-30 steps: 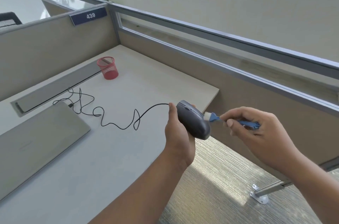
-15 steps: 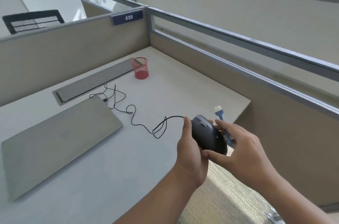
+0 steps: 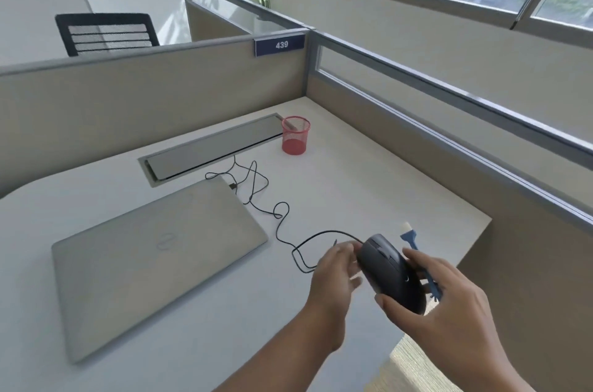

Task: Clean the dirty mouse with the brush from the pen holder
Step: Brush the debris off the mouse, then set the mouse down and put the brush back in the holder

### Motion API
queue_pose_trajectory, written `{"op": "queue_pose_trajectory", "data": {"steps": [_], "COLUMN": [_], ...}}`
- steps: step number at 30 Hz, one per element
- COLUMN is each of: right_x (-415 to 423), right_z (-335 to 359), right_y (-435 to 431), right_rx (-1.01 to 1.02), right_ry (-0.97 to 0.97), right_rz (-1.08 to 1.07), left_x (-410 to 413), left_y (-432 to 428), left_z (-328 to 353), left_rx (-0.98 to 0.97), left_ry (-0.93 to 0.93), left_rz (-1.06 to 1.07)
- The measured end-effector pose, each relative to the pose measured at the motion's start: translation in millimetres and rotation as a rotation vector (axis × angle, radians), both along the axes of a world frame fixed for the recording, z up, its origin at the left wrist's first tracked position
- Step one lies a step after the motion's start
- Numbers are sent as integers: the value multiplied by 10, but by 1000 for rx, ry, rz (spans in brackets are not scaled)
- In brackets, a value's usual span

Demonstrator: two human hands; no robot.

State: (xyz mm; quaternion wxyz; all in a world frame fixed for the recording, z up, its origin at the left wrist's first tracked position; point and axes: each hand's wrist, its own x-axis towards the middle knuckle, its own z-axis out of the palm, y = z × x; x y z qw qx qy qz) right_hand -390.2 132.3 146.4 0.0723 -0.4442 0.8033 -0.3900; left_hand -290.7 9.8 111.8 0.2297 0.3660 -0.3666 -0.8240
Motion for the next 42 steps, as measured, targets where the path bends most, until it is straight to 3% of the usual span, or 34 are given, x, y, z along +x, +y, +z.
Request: {"op": "queue_pose_trajectory", "data": {"steps": [5, 8, 16, 21, 23, 25, 28, 31, 33, 35, 42], "right_x": [-23, -8, 5, -158, -253, -366, -533, -615, -658, -697, -729], "right_z": [-42, -60, -164, -199, -219, -258, -351, -513, -655, -795, -1207], "right_y": [-85, -185, -347, -498, -590, -705, -898, -1169, -1411, -1679, -2501], "right_rx": [5, 39, 71, 107, 127, 145, 179, 183, 179, 179, 217], "right_ry": [-17, -15, -15, -15, -16, -17, -55, -92, -115, -139, -171], "right_rz": [-65, -81, -86, -49, -36, -27, -21, 21, 45, 64, 180], "left_x": [125, 153, -70, -147, -189, -214, -235, -226, -211, -179, -79], "left_y": [-247, -365, -720, -1057, -1203, -1410, -1799, -2101, -2214, -2303, -2498], "left_z": [-245, -434, -866, -988, -1010, -991, -842, -677, -609, -629, -737], "left_rx": [-166, -386, -1056, -1233, -1243, -1118, -910, -1076, -1232, -1254, -779], "left_ry": [-307, -505, -1078, -1184, -1162, -1125, -1106, -1206, -1270, -1308, -1221], "left_rz": [238, 276, -303, -411, -422, -348, -74, 60, -5, -58, 282]}}
